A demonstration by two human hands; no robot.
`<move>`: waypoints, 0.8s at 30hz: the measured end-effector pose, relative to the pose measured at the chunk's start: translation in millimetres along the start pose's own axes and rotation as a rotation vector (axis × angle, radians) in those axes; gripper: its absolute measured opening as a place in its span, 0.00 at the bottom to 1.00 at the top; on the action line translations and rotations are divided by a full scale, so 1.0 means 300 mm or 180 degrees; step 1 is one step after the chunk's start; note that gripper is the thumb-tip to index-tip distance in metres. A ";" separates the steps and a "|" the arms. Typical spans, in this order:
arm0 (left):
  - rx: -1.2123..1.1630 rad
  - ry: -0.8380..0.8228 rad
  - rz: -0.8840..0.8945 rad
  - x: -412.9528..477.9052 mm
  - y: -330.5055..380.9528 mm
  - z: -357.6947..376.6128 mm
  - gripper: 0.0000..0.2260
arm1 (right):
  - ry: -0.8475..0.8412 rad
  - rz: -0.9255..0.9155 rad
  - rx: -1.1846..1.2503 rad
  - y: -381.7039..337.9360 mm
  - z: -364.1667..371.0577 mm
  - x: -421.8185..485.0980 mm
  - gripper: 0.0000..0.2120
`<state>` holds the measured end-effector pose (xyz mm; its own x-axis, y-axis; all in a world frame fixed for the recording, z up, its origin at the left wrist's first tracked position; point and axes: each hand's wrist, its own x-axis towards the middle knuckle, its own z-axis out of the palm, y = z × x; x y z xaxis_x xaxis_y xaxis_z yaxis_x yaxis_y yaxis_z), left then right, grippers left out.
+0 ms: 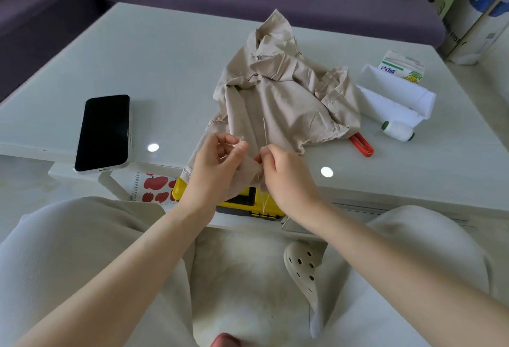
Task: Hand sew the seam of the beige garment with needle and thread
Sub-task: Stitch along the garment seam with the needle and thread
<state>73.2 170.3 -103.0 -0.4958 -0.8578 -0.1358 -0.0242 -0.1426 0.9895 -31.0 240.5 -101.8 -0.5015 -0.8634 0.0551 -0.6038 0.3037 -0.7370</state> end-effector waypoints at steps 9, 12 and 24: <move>0.0725 -0.0528 -0.0325 -0.002 0.004 -0.027 0.13 | 0.0265 -0.0087 0.0465 0.035 -0.038 0.060 0.15; 0.0764 -0.0557 -0.0448 0.001 -0.001 -0.041 0.15 | 0.0206 -0.0128 0.0458 0.046 -0.033 0.076 0.14; 0.1033 -0.0123 -0.0110 0.007 -0.005 -0.026 0.12 | 0.0214 -0.0103 0.0444 0.078 -0.014 0.058 0.12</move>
<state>78.9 164.7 -105.3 -0.5223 -0.8349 -0.1737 -0.3139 -0.0012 0.9494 -56.5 234.4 -115.3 -0.5263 -0.8415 0.1219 -0.5309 0.2132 -0.8202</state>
